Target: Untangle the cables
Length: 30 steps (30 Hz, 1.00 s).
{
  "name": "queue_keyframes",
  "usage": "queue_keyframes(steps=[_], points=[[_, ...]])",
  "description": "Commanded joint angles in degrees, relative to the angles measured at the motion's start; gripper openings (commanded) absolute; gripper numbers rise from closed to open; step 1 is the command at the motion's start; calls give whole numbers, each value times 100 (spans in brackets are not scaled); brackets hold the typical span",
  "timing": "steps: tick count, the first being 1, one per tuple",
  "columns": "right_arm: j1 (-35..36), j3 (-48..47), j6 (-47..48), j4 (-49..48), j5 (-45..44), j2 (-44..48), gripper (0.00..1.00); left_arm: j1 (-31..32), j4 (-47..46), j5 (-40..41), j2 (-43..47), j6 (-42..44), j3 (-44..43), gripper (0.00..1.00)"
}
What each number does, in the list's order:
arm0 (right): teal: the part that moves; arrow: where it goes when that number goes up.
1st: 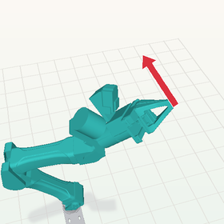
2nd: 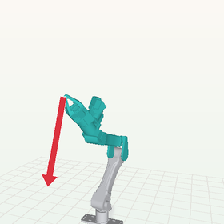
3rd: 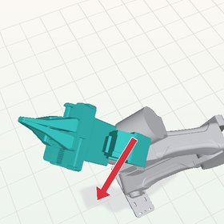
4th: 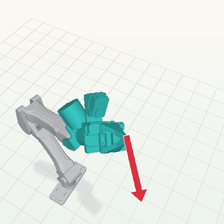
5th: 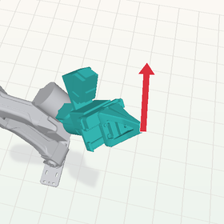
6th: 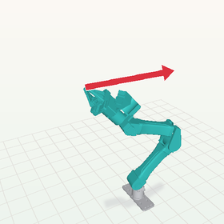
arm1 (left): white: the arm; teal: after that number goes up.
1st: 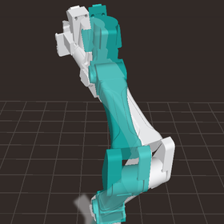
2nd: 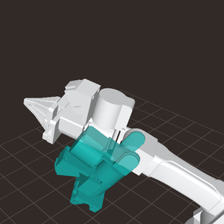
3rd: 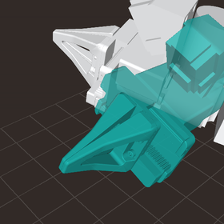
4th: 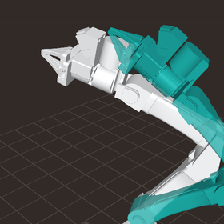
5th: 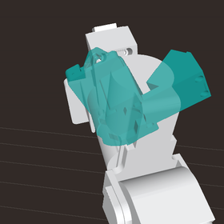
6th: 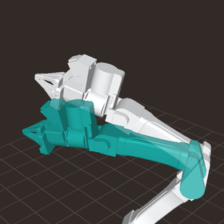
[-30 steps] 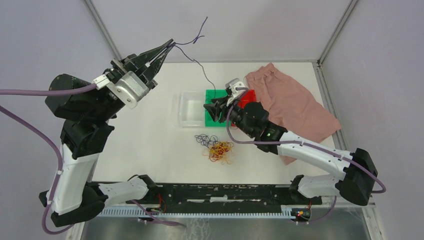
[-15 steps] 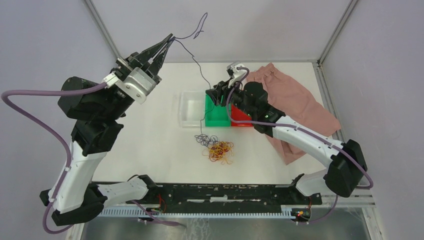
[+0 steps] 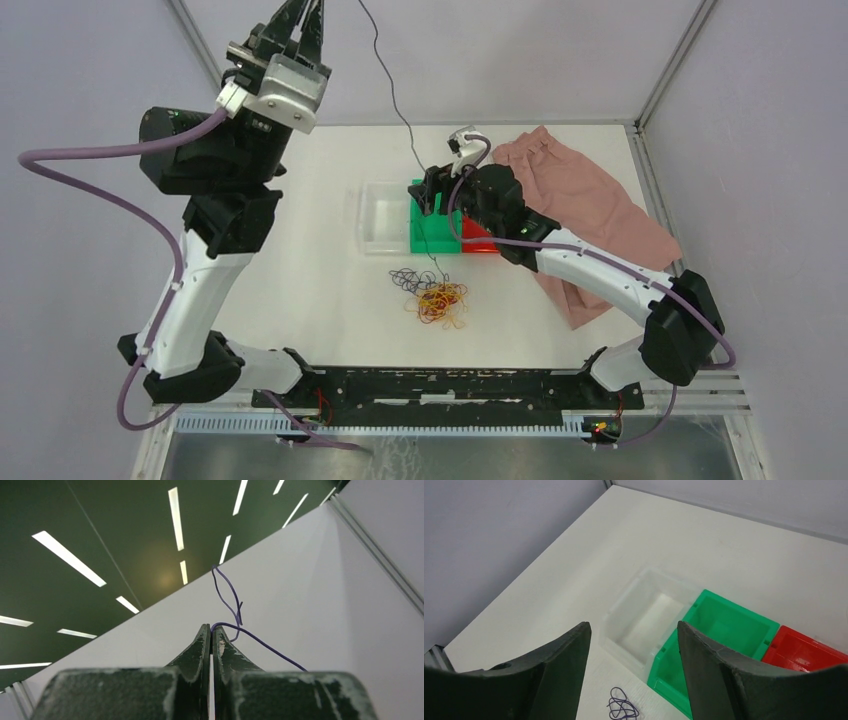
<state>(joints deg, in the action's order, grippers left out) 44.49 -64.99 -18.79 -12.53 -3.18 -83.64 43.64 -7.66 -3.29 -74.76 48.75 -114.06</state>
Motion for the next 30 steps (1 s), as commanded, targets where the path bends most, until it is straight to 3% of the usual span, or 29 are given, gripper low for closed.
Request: queue_keyframes(steps=[1, 7, 15, 23, 30], points=[[-19, 159, 61, 82, -701, 232, 71, 9, -597, 89, -501, 478, -808, 3], [-30, 567, -25, 57, -1029, 495, 76, 13, -657, -24, -1292, 837, -1973, 3], [-49, 988, -177, 208, -1437, 776, 81, 0, -1157, -102, -1701, 1790, -2248, 3], [-150, 2247, -22, -653, 337, 1826, 86, 4, -895, -193, -1669, 1979, -2274, 3], [-156, 2544, 296, -316, 1911, 2163, 87, 0, -767, -252, -1552, 2205, -2066, 3]])
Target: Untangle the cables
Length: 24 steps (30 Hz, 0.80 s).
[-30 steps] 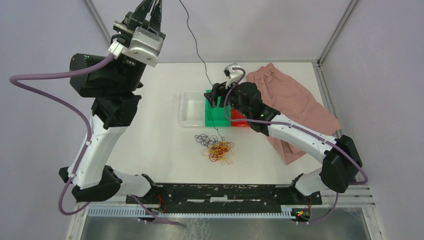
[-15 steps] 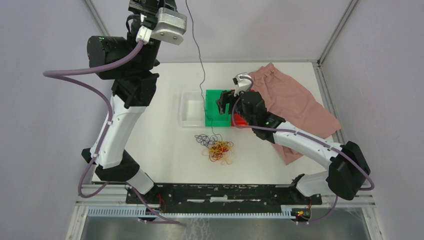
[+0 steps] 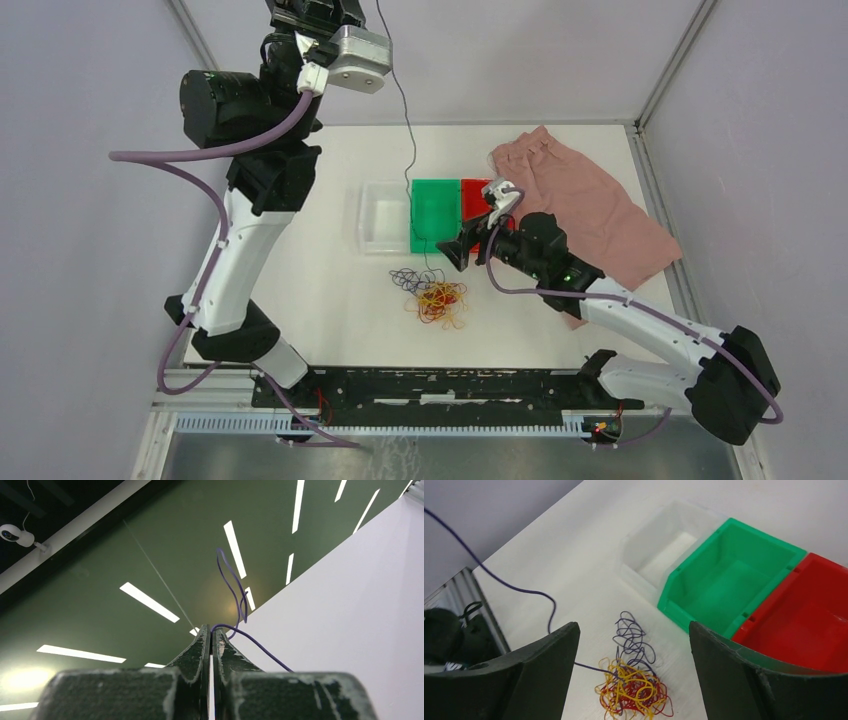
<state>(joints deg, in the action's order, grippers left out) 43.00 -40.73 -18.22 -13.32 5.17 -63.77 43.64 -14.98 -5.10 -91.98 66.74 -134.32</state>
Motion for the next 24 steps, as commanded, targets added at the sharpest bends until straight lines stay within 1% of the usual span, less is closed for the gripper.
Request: queue_keyframes(steps=[1, 5, 10, 14, 15, 16, 17, 18, 19, 20, 21, 22, 24], points=[[-4, 187, 262, -256, 1244, 188, 87, 4, -5, -70, 164, 428, -45, 3], [0, 278, 189, -443, 1970, -37, 87, 6, 133, -120, 215, 513, -50, 3], [6, -73, 286, -493, 2087, -802, 82, -2, 290, -123, 294, 531, -50, 3], [74, -472, 240, -670, 2404, -1408, 75, 4, 510, -94, 363, 601, -37, 3], [110, -551, 252, -681, 2401, -1560, 71, 4, 540, -84, 377, 595, -33, 3], [131, -638, 278, -676, 2385, -1647, 63, 4, 573, -68, 391, 595, -26, 3], [137, -725, 284, -623, 2286, -1702, 53, -2, 608, -51, 423, 592, -12, 3], [138, -833, 299, -582, 2178, -1716, 37, 4, 644, -33, 451, 594, 33, 3], [138, -924, 352, -530, 2078, -1706, 26, 2, 691, -9, 511, 580, 86, 3], [135, -1024, 439, -406, 1905, -1649, 13, 4, 749, 18, 597, 565, 193, 3], [135, -1127, 535, -313, 1716, -1597, 9, 0, 833, 52, 705, 530, 357, 3], [130, -1247, 617, -213, 1535, -1534, 6, -1, 922, 86, 853, 469, 542, 3], [129, -1556, 806, 61, 1232, -1453, 3, 4, 1190, 194, 1192, 273, 1015, 3]])
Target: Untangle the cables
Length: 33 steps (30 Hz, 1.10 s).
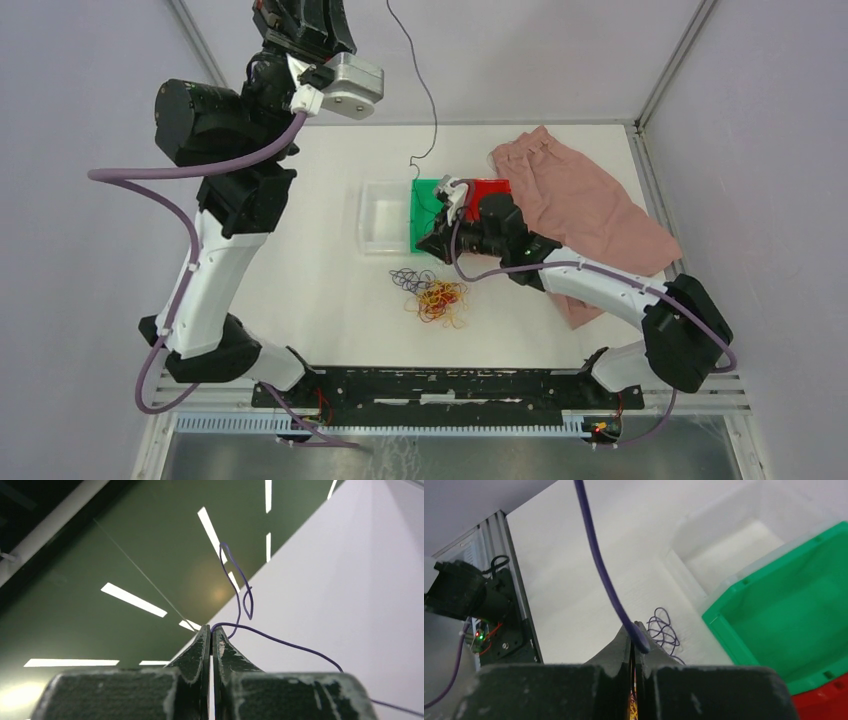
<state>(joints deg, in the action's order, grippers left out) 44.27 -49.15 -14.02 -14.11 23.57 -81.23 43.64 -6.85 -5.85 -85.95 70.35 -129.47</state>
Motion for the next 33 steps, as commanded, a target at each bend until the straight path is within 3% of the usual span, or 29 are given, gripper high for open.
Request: queue_keyframes(steps=[1, 6, 12, 15, 22, 24, 29, 33], points=[[-2, -872, 458, 292, -681, 305, 3, 3, 492, 352, 778, -252, 811, 3], [3, -1364, 475, 261, -733, 87, 4, 4, 1375, 1093, 1853, -1859, 2464, 3], [3, -1797, -228, -520, -748, -893, 5, 4, 2062, 1484, 3175, -3281, 4910, 3], [11, -2201, -529, -732, -754, -1624, 5, 9, 2060, 1683, 3434, -3371, 5632, 3], [80, -3325, -586, -495, -1150, -2989, 9, -104, 1581, 2305, 3319, -2846, 6436, 3], [82, -3545, -535, -342, -1469, -3248, 16, -361, 1450, 2185, 3127, -2804, 6525, 3], [64, -3968, -577, 119, -1782, -3613, 51, -1621, 1285, 1458, 2386, -3313, 6163, 3], [19, -4014, -587, 590, -1889, -3497, 58, -2068, 1262, 1140, 2024, -3515, 5999, 3]])
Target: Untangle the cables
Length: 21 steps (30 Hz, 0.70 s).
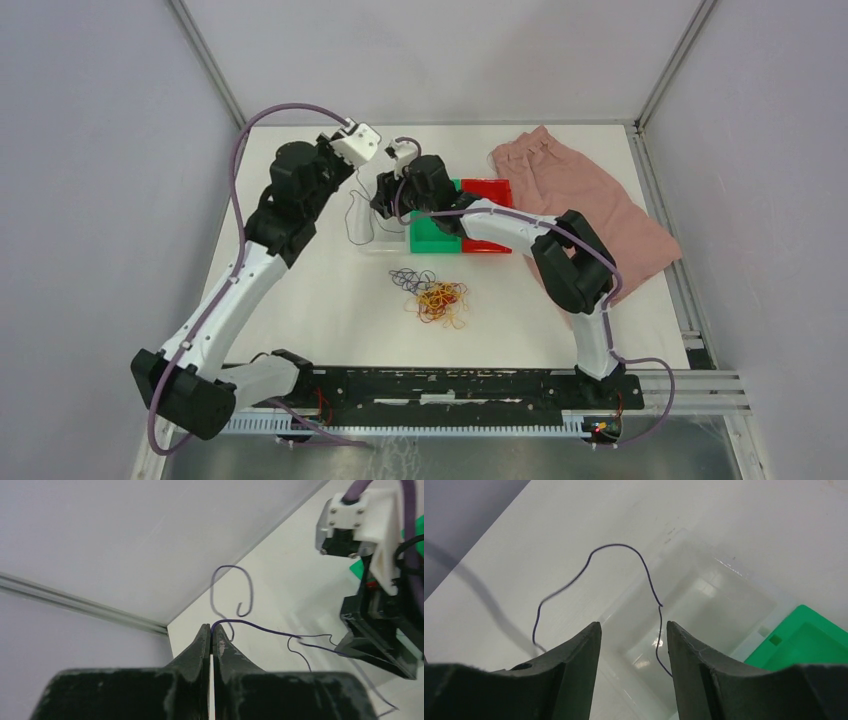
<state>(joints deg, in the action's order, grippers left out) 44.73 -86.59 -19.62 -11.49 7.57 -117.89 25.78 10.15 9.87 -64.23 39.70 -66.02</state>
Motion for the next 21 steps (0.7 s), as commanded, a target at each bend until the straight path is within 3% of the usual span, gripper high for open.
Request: queue_keyframes(steps=[1, 6, 14, 21], points=[[-60, -173, -26, 353, -291, 287, 58, -293, -443, -470, -198, -506, -361, 3], [-257, 717, -97, 364, -453, 1039, 59, -295, -491, -889, -394, -829, -513, 3], [-673, 2071, -437, -35, -807, 2203, 59, -274, -258, -1777, -993, -1529, -1487, 3], [-765, 2805, -605, -338, -962, 2882, 59, -264, -371, -1615, -1317, -1474, -1279, 3]])
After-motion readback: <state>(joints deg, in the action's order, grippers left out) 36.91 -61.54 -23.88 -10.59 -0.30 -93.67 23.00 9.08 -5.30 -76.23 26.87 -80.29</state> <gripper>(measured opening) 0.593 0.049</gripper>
